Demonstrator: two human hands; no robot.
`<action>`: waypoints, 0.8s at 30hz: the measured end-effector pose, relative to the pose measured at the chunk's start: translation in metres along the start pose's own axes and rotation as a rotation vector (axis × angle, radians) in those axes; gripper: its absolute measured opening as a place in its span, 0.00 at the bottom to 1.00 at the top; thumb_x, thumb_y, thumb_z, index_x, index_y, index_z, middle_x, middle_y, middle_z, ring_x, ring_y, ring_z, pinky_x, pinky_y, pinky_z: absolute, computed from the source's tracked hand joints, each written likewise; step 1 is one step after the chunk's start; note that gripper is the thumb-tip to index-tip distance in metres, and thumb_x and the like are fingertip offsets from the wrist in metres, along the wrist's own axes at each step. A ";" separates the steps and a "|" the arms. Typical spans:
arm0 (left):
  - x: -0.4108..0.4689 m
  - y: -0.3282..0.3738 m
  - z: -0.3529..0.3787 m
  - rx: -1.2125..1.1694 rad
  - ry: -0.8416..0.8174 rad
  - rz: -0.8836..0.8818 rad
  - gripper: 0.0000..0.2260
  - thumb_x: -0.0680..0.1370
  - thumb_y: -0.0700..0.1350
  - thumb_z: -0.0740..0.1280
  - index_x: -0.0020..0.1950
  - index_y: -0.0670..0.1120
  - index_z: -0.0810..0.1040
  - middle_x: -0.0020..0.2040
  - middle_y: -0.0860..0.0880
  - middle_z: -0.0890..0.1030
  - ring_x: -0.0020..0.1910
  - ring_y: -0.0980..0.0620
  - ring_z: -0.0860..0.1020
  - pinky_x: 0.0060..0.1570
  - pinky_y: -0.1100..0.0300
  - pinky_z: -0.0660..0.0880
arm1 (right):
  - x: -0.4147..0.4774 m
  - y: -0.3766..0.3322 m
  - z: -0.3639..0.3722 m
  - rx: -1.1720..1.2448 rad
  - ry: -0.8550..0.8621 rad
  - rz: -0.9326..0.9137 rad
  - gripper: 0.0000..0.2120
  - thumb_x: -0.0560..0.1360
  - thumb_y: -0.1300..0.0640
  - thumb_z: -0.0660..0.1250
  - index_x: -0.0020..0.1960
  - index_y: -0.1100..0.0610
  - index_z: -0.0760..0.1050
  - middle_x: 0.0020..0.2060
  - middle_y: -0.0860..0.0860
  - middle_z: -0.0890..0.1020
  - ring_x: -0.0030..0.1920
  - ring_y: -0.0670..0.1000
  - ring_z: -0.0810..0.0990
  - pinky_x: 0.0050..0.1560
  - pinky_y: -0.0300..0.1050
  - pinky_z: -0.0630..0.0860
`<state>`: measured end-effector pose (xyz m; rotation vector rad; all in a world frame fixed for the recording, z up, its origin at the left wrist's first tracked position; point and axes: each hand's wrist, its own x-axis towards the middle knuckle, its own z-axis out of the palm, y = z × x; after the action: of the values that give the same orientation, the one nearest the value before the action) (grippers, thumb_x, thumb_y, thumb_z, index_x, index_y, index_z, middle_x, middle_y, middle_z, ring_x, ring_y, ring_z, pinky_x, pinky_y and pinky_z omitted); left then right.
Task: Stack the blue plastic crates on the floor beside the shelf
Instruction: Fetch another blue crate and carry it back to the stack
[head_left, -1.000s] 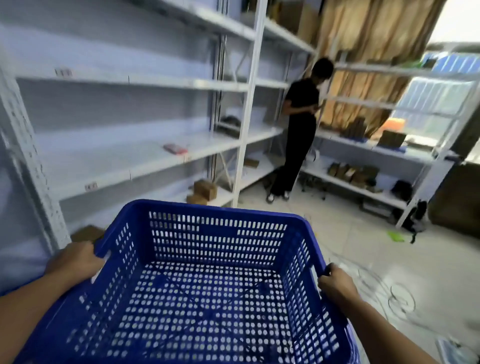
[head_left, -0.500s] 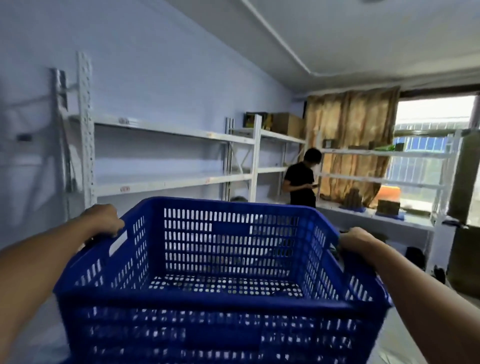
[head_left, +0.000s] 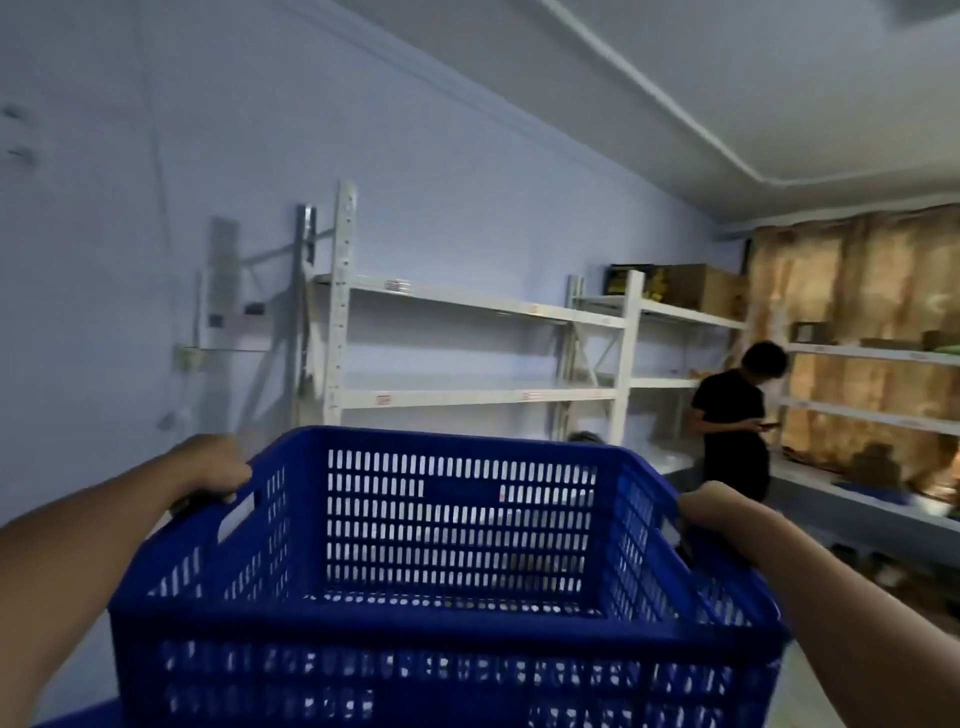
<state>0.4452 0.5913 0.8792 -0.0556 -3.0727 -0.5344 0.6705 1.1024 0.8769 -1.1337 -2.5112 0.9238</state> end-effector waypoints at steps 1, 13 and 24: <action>-0.004 -0.017 -0.003 0.010 0.002 -0.034 0.08 0.75 0.36 0.67 0.53 0.39 0.79 0.47 0.39 0.82 0.42 0.41 0.83 0.37 0.52 0.82 | 0.003 -0.013 0.013 0.013 -0.026 -0.029 0.07 0.70 0.68 0.64 0.41 0.70 0.79 0.33 0.64 0.83 0.31 0.60 0.82 0.37 0.53 0.81; -0.033 -0.260 -0.075 -0.046 0.144 -0.417 0.06 0.73 0.38 0.68 0.48 0.41 0.77 0.47 0.41 0.82 0.44 0.43 0.82 0.38 0.56 0.79 | -0.010 -0.226 0.212 0.061 -0.356 -0.324 0.08 0.76 0.69 0.58 0.44 0.70 0.76 0.33 0.65 0.82 0.30 0.60 0.81 0.34 0.55 0.82; -0.016 -0.431 -0.119 -0.059 0.252 -0.593 0.05 0.76 0.39 0.68 0.50 0.41 0.76 0.46 0.43 0.80 0.45 0.45 0.79 0.38 0.57 0.74 | -0.061 -0.387 0.372 0.075 -0.493 -0.448 0.09 0.73 0.68 0.59 0.46 0.70 0.76 0.34 0.66 0.83 0.31 0.62 0.81 0.39 0.59 0.83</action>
<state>0.4463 0.1451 0.8452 0.8690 -2.7868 -0.5873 0.3167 0.6959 0.8365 -0.3054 -2.8901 1.2594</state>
